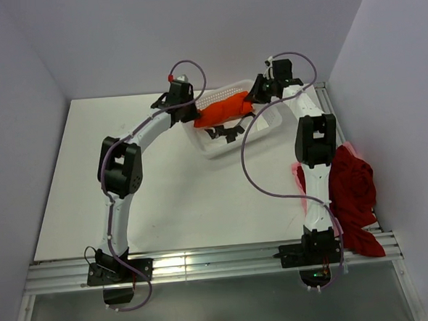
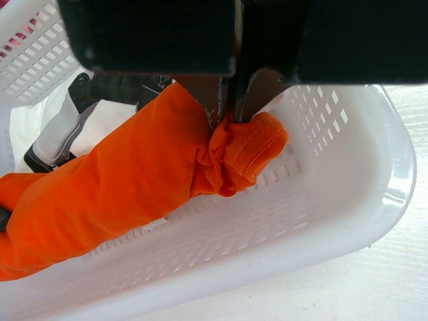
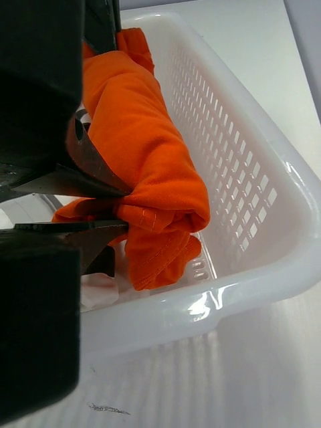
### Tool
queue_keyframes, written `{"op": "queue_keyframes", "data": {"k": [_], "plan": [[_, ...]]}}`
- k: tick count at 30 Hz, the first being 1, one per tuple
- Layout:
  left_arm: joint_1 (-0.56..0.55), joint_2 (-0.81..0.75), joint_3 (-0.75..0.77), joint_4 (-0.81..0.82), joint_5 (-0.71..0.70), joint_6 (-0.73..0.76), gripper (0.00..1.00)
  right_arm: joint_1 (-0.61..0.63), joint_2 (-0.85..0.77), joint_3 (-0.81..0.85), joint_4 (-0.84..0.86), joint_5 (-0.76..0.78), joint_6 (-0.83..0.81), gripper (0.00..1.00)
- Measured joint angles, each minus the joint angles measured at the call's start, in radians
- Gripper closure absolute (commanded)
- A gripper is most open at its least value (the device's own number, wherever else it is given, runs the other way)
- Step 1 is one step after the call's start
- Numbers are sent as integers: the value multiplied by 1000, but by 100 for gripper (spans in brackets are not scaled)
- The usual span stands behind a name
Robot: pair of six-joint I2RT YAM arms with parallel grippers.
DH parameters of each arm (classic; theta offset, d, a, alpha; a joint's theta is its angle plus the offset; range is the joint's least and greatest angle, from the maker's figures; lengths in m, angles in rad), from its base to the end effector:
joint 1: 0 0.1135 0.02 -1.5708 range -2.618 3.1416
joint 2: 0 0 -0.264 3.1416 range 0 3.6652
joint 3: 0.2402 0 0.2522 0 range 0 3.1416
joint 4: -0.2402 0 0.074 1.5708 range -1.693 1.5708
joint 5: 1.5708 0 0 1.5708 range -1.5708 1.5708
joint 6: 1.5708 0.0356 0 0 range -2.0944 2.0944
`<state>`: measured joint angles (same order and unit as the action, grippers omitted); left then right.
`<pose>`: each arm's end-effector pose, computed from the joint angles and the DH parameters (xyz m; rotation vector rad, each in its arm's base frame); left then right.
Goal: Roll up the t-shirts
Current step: Place the rolled tshirt into the container
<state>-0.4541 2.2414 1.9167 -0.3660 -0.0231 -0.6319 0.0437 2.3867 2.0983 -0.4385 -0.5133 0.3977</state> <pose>0.4675 -0.2273 0.2292 -0.2186 2.3107 -0.5417 0.5414 0.0412 0.2125 0.1383 2.3132 0.8155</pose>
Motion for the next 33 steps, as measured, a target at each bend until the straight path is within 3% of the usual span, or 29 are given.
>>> {"op": "queue_keyframes", "data": {"k": [5,10,12,18,23,28,33], "plan": [[0,31,0,10,1,-9,99,1,25,26,-13,14,-3,94],[0,43,-1,34,3,-20,71,5,52,32,-22,23,2,76],[-5,43,-2,40,1,-20,59,8,57,40,-24,27,2,73],[-13,43,-2,51,-2,-24,41,14,58,64,-19,31,9,59],[-12,43,33,12,-8,-14,37,18,50,76,-9,38,8,48],[-9,43,81,-37,-35,-6,30,16,39,76,-8,60,5,52],[-5,43,104,-79,-78,-4,32,14,27,60,-2,58,5,54]]}}
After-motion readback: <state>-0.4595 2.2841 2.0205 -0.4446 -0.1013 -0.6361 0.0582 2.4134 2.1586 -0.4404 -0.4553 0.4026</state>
